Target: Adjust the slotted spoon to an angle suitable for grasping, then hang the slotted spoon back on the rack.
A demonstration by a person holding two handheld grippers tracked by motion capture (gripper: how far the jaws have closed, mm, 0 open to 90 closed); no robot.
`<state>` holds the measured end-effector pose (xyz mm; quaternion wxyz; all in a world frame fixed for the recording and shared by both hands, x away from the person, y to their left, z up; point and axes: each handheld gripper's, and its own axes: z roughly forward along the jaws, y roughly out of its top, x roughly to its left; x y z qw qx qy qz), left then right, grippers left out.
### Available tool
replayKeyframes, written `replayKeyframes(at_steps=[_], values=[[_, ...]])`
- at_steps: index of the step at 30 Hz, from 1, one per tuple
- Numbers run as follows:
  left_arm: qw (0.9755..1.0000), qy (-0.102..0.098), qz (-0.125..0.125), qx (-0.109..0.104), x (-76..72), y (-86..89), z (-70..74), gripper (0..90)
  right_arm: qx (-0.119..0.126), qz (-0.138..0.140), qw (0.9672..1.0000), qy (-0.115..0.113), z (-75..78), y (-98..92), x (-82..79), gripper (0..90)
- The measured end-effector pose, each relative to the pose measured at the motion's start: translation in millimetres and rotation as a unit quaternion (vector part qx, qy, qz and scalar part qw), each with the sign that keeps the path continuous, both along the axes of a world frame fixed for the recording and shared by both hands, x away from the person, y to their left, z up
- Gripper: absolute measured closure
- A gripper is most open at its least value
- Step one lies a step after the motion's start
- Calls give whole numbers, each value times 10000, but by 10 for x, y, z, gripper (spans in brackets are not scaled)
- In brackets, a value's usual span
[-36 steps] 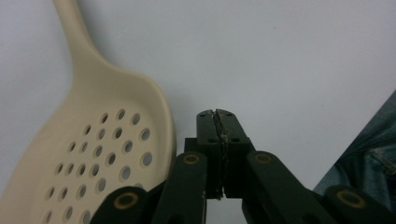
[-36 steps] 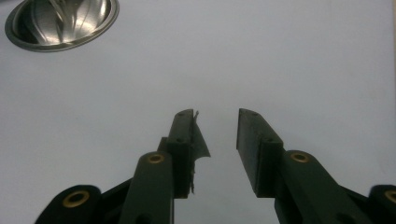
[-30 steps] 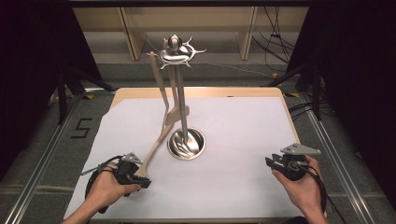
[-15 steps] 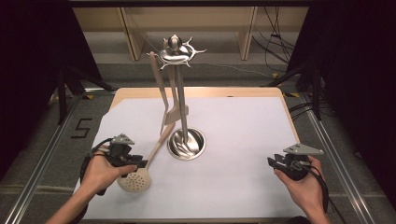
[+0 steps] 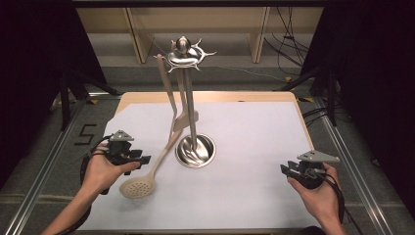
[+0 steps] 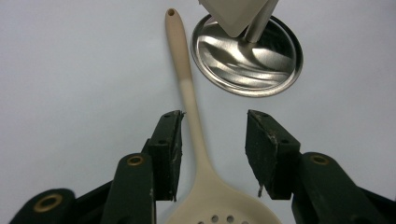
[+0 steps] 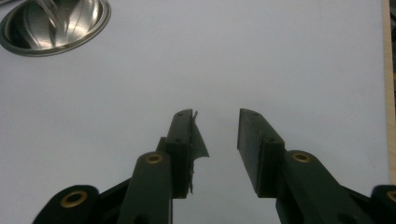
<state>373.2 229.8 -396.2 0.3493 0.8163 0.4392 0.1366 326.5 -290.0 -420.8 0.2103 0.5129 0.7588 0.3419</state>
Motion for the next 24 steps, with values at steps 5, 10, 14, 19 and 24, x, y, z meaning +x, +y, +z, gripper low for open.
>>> replayKeyframes(at_steps=[5,10,14,19,24], values=[[10000,-2,-25,86,7,24,-3,549,-94,124,9999,-60,14,-19,2,664],[9999,-11,-11,133,40,56,0,539,-57,62,9999,-135,-3,1,3,664],[9998,8,82,166,75,47,-24,535,-136,95,9998,-77,22,-8,19,664],[9995,68,110,300,132,-7,-76,533,-132,99,9999,-43,15,-7,34,664],[9972,297,-175,668,223,-55,-117,531,-114,119,9997,-154,-2,-7,37,665]])
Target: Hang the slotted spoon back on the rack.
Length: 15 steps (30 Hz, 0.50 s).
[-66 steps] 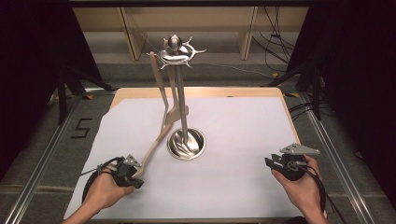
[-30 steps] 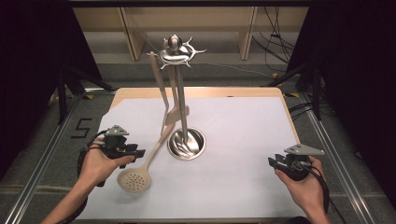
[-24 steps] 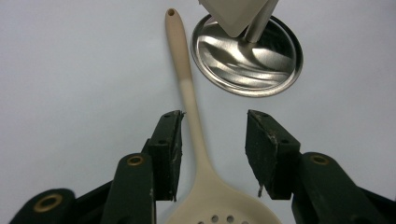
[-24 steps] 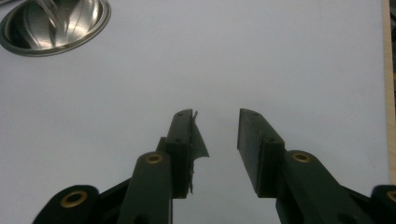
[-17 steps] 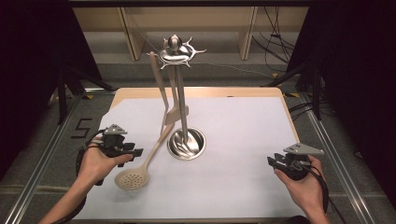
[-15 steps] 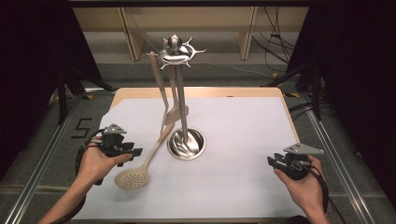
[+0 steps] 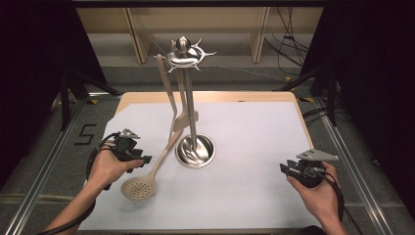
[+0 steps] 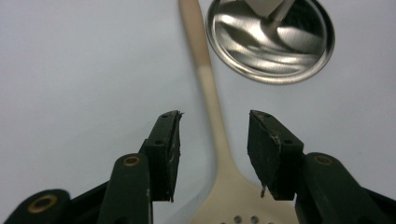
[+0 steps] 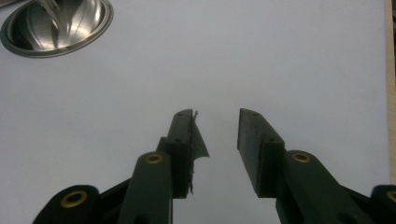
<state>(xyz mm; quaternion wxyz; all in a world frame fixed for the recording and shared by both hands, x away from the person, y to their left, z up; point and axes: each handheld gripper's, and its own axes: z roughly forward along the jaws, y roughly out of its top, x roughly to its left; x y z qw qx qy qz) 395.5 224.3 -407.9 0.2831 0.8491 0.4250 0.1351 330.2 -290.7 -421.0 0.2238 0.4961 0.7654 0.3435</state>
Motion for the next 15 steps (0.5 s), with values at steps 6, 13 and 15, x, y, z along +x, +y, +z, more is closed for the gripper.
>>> replayKeyframes(at_steps=[6,13,15], values=[[10000,46,46,71,52,-76,-38,533,-69,5,9999,109,32,17,-1,666],[9997,168,40,155,94,-161,-74,541,-44,50,10000,69,18,5,-16,667],[9994,294,59,153,100,-198,-96,550,-66,-2,10000,20,19,14,-35,667]])
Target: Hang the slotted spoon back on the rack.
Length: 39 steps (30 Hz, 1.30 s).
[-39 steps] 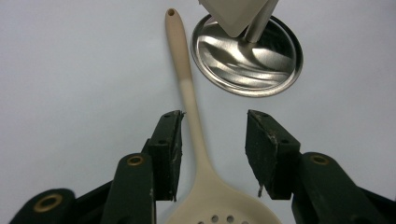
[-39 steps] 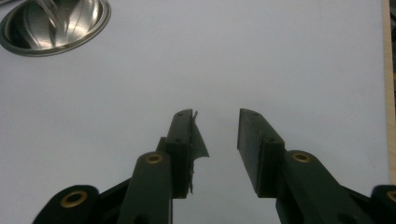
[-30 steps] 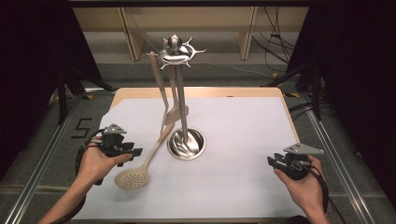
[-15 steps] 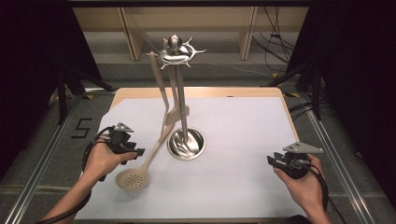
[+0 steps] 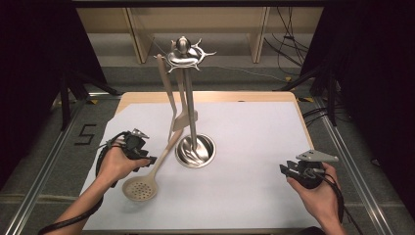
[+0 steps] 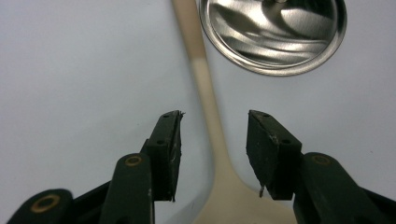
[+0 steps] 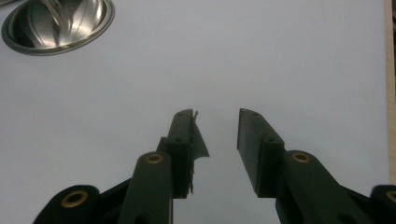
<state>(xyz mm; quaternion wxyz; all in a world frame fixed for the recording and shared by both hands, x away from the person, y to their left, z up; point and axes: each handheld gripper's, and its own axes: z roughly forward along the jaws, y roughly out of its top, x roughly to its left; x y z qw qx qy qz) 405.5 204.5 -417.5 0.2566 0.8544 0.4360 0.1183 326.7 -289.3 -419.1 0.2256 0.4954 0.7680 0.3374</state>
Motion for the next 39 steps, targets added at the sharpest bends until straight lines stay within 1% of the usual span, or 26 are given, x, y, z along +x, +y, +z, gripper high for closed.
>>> replayKeyframes(at_steps=[1,2,3,4,5,6,7,8,9,10,13,14,15,16,19,20,26,28,30,31,32,33,35,36,38,39], values=[[10000,33,19,15,2,-21,-13,553,2,3,10000,-32,-4,2,0,667],[9999,99,20,68,7,-39,-25,559,-86,109,9999,-76,6,-13,14,666],[9998,148,33,124,13,-56,-43,563,43,14,10000,37,7,14,-2,666],[9995,249,-62,184,28,-59,-57,566,70,31,10000,-32,1,22,1,666],[9994,264,-15,217,37,-77,-83,569,46,30,10000,-10,9,26,0,666],[9991,264,-99,306,60,-82,-105,571,22,-3,10000,93,35,32,-9,666],[9991,277,-76,327,77,-89,-127,573,-52,21,10000,80,38,29,-8,666],[9989,333,-37,335,78,-97,-137,574,-134,191,9997,-46,20,12,13,666],[9989,353,5,310,89,-110,-156,574,79,-5,9998,193,27,51,-15,666],[9989,369,17,294,104,-119,-170,574,-45,69,9999,73,24,29,1,666],[9988,364,44,318,181,-132,-207,571,-58,98,9999,36,20,19,12,667],[9987,371,125,311,191,-142,-218,570,-40,41,9999,96,23,24,5,667],[9986,405,125,321,209,-145,-225,570,87,-51,9997,220,24,46,-10,667],[9987,391,111,319,225,-146,-240,570,8,43,9999,97,10,29,1,667],[9982,474,146,333,263,-169,-287,569,-62,127,9999,50,3,6,16,667],[9977,551,303,261,257,-195,-308,567,-18,49,9999,104,12,17,8,667],[9969,612,315,371,306,-217,-351,562,10,71,9999,119,14,22,10,667],[9967,639,340,360,324,-222,-370,562,23,59,9999,150,16,28,5,667],[9961,698,382,375,335,-237,-381,563,-14,72,9999,95,14,26,8,667],[9961,721,329,385,347,-234,-389,564,-17,73,9999,96,14,26,8,667],[9959,744,354,379,352,-242,-397,564,-16,71,9999,95,14,25,8,667],[9951,809,463,327,348,-262,-408,565,34,81,9999,149,13,29,7,667],[9956,769,299,453,384,-249,-414,567,22,62,9999,139,15,26,6,667],[9955,804,327,384,385,-256,-433,567,23,59,9999,143,15,26,7,667],[9952,824,242,477,405,-249,-444,570,42,60,9998,166,14,27,6,667],[9953,782,291,487,409,-254,-459,571,46,60,9998,171,13,28,6,667]])
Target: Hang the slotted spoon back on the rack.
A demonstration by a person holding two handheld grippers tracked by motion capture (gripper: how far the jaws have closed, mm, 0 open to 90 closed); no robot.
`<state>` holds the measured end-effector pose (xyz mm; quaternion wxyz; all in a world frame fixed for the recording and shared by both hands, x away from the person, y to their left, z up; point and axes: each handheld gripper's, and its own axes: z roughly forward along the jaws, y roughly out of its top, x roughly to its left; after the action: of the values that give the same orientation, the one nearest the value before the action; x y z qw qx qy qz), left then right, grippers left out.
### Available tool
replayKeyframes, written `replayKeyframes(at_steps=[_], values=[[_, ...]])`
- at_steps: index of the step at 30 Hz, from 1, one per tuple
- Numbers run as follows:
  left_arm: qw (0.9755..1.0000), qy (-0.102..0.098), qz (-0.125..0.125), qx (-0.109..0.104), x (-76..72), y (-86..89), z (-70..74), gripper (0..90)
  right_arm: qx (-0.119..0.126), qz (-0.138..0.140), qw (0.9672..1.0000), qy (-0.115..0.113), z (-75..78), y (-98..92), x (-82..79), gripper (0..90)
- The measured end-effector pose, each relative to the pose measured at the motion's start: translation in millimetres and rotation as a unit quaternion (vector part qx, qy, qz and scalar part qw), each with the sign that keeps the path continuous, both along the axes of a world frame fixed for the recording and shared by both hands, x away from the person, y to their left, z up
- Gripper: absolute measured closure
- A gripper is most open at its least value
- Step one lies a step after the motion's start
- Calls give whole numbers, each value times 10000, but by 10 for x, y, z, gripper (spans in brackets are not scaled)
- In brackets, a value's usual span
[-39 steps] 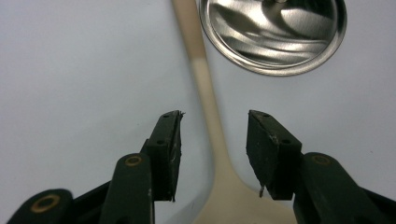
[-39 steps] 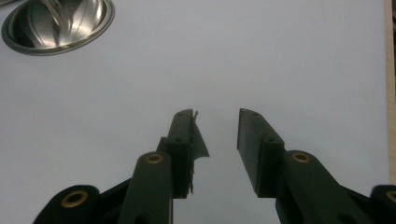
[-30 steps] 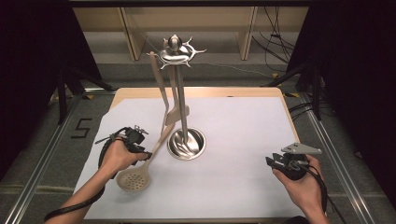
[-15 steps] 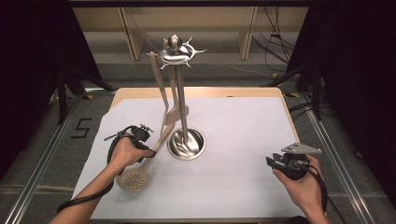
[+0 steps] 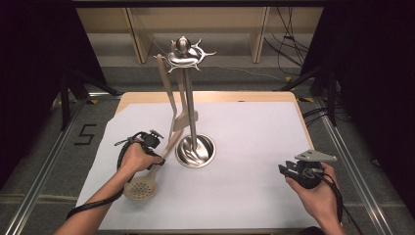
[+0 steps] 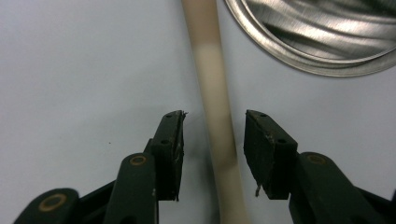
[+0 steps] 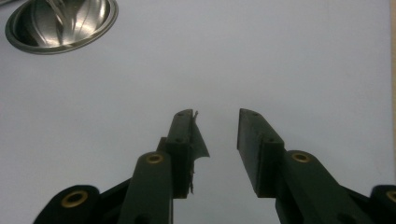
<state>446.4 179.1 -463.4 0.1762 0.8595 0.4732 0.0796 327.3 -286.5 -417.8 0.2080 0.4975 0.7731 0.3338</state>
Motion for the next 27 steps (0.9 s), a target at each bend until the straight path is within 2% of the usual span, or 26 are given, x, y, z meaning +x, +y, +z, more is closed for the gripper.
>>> replayKeyframes(at_steps=[1,2,3,7,8,9,10,12,14,15,16,19,20,21,22,27], values=[[10000,52,8,-21,7,-2,-9,573,-49,-16,10000,-61,-1,-3,0,667],[10000,15,36,35,7,-2,-19,574,-13,-43,10000,-25,-2,3,-3,667],[10000,71,16,41,13,-2,-21,576,43,-114,9999,41,0,18,-14,667],[9999,72,25,88,25,-9,-23,588,-52,40,9999,-80,-1,-3,7,667],[9999,83,30,107,27,-13,-21,592,-82,0,9999,-74,3,-3,1,667],[9999,101,23,127,29,-18,-21,601,15,-45,10000,10,-1,9,-5,667],[9998,116,30,145,30,-24,-19,606,-26,25,10000,-42,-4,-1,4,667],[9998,65,67,200,30,-35,-24,618,-31,24,10000,-49,-4,-1,4,667],[9996,136,82,226,26,-69,-17,639,-17,-33,10000,-8,4,5,-5,666],[9996,87,113,258,19,-86,-20,652,-17,-26,10000,-29,3,4,-2,667],[9989,219,-48,406,25,-87,10,673,-12,-33,10000,-19,3,5,-4,666],[9981,341,-125,490,33,-111,27,722,-12,15,10000,-23,-6,-2,3,666],[9992,113,279,263,9,-176,-22,732,-10,19,10000,-11,-5,-2,3,667],[9989,94,383,259,6,-194,-27,738,0,19,10000,-10,-4,-3,2,667],[9989,145,366,266,9,-195,-19,742,20,29,10000,1,-2,-5,2,667],[9976,194,596,287,17,-234,-12,757,-3,31,10000,-53,0,-16,0,667]])
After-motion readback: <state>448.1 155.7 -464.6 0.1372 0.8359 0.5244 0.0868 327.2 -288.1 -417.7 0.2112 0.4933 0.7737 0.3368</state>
